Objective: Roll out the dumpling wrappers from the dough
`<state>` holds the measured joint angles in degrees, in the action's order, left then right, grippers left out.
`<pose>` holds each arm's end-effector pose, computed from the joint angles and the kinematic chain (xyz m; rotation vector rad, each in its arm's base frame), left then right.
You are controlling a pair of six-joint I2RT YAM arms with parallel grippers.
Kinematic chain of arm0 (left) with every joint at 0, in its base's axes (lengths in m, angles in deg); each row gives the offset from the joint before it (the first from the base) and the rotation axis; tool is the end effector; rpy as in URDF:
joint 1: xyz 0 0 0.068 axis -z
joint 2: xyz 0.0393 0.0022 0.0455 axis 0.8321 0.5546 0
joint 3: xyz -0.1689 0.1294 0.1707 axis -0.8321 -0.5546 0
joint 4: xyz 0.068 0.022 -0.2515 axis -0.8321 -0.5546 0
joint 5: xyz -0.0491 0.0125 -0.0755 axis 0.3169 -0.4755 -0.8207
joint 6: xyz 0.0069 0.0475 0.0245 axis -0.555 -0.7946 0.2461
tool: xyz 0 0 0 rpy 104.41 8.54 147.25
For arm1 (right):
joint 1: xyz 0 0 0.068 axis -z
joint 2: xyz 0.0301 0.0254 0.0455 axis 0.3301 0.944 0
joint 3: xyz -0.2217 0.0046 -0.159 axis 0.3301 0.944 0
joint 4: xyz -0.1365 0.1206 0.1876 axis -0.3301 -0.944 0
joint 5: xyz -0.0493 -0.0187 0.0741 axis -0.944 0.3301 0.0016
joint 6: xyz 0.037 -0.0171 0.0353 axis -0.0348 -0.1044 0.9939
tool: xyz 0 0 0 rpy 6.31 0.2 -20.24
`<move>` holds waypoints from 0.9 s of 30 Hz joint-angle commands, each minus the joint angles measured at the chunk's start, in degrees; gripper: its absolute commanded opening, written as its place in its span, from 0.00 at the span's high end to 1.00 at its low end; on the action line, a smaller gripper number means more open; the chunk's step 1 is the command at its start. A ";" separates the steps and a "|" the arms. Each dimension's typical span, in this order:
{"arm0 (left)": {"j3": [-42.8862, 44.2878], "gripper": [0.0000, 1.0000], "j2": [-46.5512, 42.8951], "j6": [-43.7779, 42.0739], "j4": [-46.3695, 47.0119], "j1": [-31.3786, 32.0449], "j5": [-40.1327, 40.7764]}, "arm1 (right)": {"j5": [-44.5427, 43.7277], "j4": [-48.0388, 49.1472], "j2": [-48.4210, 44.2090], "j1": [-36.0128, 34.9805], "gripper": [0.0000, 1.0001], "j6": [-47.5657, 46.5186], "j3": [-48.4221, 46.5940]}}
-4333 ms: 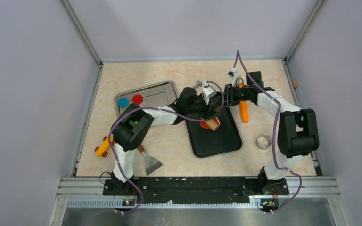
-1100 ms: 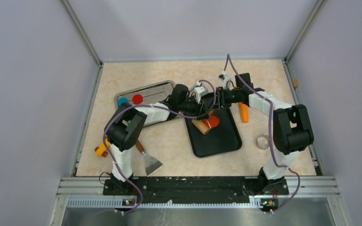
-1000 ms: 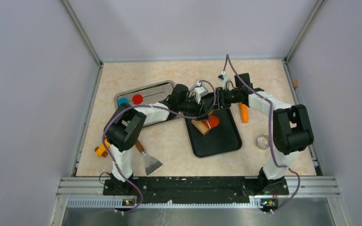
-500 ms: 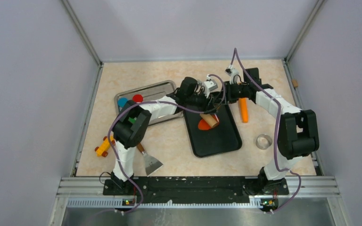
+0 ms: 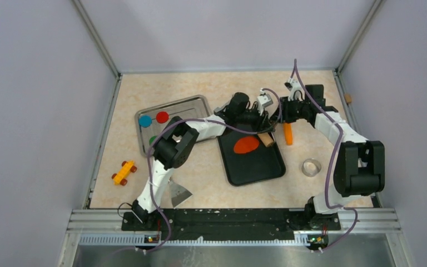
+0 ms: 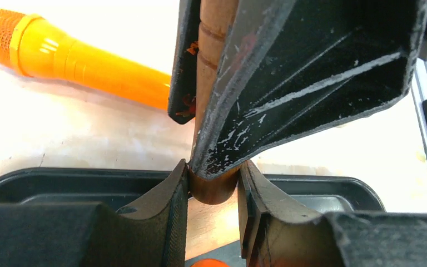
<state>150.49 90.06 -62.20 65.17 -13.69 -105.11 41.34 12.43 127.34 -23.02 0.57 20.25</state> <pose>0.3628 -0.3654 0.1736 1.1212 1.6796 -1.2141 0.3350 0.0423 0.2362 -0.3784 2.2669 0.7463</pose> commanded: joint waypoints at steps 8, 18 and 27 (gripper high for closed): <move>3.00 0.69 -2.95 7.87 -2.23 -1.01 9.13 | 4.28 -12.11 -6.42 -0.88 1.00 -3.33 -4.92; -10.25 0.37 -25.96 -13.22 -27.32 -13.53 2.44 | 8.95 -26.79 -9.59 0.52 1.00 -3.10 -21.95; 10.96 0.50 -9.93 -19.33 -48.44 -13.65 17.93 | 1.71 -36.00 -19.61 3.54 1.00 -6.89 -23.01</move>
<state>155.69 72.69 -78.53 27.10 -29.14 -92.85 46.00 -18.35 112.94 -20.29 -3.91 -0.74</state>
